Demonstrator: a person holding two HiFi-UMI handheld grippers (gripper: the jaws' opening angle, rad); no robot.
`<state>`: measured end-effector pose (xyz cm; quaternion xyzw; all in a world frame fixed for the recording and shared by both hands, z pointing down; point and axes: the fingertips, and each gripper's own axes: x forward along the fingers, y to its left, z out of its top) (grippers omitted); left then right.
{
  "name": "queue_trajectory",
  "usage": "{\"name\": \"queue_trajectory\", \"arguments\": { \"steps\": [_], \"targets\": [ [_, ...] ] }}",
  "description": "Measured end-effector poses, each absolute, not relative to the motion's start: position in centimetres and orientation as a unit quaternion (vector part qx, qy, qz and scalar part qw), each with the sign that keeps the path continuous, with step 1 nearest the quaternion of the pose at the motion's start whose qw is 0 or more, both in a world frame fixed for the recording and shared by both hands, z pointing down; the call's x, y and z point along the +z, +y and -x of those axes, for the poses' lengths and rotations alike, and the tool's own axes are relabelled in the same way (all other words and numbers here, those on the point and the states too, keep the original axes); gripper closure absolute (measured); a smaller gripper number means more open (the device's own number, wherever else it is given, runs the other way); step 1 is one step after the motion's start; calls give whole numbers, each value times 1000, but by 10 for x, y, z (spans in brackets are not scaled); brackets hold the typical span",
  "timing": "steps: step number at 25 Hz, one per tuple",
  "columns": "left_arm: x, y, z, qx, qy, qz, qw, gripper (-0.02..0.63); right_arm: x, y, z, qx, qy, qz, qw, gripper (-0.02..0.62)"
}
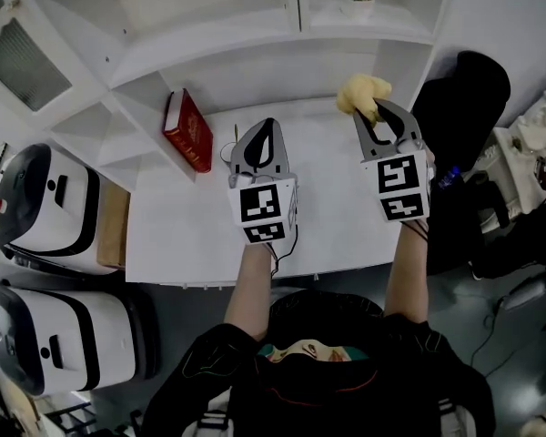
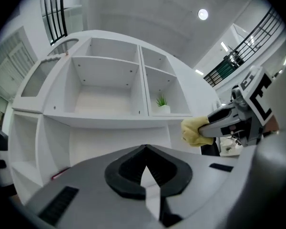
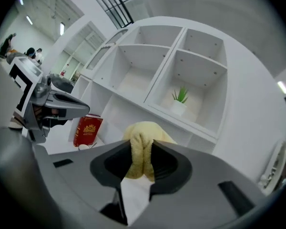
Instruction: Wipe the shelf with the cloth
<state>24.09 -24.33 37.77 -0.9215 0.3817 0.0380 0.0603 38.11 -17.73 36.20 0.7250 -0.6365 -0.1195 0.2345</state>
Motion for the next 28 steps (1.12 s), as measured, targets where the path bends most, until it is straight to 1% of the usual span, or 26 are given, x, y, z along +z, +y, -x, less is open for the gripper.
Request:
{"name": "queue_trajectory", "arguments": {
  "steps": [5,12,21,28],
  "targets": [
    [417,-228,-236,13,402,915,41,607,411,-168,-385,-43,-669,-721,174,486],
    [454,-220,-222,-13,418,908,32,607,479,-166,-373,45,-700,-703,118,486],
    [485,-217,-206,-33,444,895,25,607,498,-162,-369,52,-707,-701,84,485],
    [496,-221,-188,-43,463,885,17,607,504,-168,-349,41,-718,-690,83,485]
  ]
}}
